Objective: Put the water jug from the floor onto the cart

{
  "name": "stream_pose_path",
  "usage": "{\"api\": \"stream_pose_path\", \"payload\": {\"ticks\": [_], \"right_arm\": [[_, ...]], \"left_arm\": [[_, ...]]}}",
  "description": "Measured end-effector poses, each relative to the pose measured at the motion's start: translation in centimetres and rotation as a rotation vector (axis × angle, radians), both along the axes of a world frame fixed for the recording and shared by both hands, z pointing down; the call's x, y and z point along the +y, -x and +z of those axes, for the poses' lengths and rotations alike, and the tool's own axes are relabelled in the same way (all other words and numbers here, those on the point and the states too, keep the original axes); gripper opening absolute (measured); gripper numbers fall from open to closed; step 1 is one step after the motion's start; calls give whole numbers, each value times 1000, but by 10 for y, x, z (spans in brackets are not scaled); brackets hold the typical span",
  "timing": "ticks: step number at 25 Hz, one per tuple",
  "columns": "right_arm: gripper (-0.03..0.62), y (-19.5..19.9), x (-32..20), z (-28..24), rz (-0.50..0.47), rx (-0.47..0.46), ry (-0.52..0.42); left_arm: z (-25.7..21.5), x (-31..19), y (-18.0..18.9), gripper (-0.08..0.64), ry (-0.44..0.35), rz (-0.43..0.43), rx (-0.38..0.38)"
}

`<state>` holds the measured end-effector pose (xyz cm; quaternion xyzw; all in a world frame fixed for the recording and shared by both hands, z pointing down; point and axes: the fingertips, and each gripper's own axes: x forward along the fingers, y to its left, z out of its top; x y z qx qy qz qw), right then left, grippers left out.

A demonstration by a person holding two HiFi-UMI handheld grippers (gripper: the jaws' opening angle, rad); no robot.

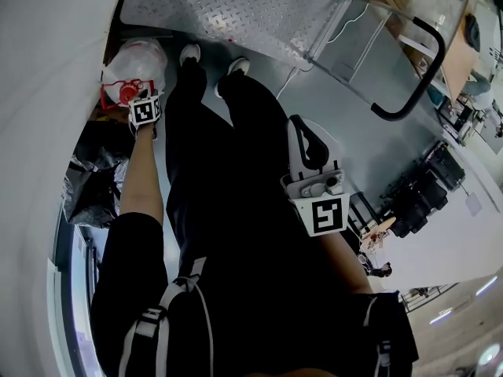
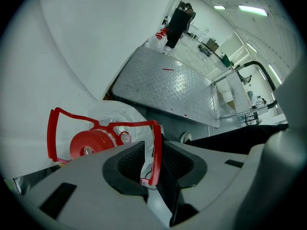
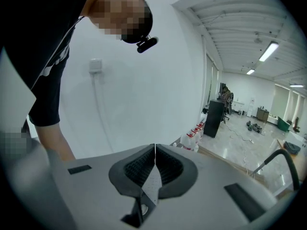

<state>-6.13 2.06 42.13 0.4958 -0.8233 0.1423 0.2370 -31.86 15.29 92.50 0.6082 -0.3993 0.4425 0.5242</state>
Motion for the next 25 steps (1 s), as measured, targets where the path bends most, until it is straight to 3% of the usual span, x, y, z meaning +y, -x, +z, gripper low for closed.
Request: {"api": "stream_pose_path", "payload": {"ticks": [6,18,25], "right_arm": [[18,12,4,12,-48,14,24],[20,16,-1,26,-20,-33,85],[19,2,-6,21,-6,67,22]], "left_arm": [[3,1,3,117,-9,16,-11],[20,-5,-13,101,16,34,50],[26,-6,-15,74,33,44,32]]}}
